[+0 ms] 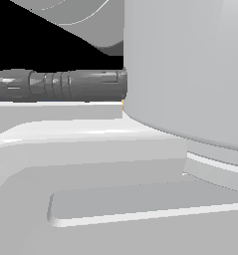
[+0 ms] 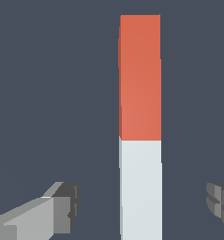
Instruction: Insert the peg into the horizontal hole in a box.
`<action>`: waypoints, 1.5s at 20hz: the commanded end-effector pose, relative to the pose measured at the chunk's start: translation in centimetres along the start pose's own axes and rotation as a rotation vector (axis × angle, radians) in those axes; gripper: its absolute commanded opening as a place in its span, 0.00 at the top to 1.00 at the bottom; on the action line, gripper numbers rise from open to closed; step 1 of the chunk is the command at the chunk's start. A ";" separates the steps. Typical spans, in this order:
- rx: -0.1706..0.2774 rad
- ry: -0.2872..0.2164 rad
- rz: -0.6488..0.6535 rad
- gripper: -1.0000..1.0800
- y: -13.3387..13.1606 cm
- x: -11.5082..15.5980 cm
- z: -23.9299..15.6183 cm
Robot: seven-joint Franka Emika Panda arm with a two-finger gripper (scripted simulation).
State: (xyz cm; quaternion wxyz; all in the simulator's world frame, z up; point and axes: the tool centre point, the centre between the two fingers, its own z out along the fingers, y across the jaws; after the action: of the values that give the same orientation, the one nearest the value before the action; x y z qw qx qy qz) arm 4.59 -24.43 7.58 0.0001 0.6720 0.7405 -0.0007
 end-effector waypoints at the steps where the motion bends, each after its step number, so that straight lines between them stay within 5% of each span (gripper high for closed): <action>1: -0.001 0.001 -0.005 0.04 0.3 -0.9 0.3; 29: -0.001 0.001 -0.009 0.04 0.7 -2.2 5.8; 30: -0.001 0.001 -0.009 1.00 0.7 -2.2 5.8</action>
State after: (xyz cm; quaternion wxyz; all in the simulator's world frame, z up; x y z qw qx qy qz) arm 5.46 -26.52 1.72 -0.0007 0.6686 0.7436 -0.0002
